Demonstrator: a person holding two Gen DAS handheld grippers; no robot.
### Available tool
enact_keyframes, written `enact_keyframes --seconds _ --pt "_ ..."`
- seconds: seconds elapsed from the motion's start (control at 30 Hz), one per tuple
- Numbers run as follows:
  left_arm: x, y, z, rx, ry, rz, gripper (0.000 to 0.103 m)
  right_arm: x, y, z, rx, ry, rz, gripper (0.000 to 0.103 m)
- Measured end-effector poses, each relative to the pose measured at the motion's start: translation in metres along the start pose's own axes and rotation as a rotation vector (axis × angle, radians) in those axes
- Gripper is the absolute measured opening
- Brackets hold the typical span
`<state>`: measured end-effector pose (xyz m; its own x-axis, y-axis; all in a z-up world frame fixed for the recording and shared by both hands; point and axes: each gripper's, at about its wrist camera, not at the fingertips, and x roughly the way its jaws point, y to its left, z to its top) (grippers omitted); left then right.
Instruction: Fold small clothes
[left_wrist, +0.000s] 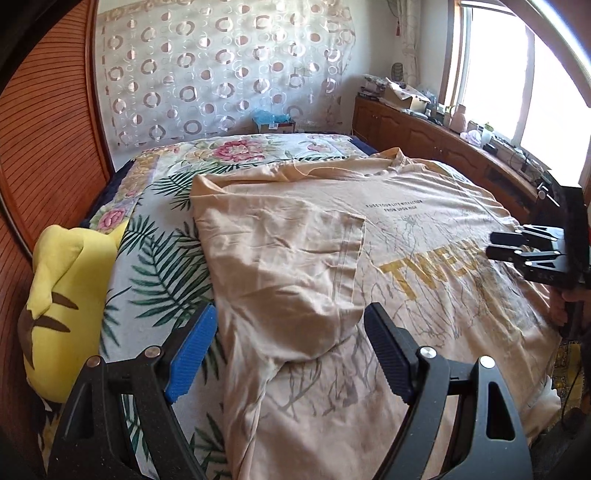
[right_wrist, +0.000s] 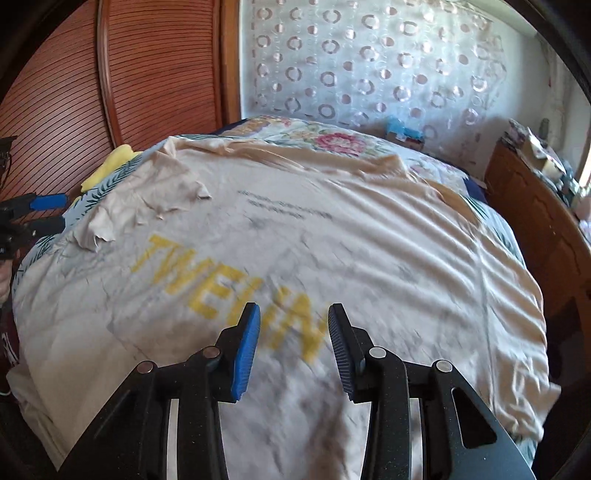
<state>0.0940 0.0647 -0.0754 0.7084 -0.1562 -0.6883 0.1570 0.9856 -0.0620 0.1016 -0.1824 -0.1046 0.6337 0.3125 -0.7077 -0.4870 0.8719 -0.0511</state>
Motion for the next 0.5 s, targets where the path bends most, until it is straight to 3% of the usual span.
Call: enact_keyframes --seconds 0.5 --pt "0.054 -0.005 0.007 0.031 0.128 0.015 0.082 -0.09 -0.133 -0.048 0.227 -0.027 -0.252 0.041"
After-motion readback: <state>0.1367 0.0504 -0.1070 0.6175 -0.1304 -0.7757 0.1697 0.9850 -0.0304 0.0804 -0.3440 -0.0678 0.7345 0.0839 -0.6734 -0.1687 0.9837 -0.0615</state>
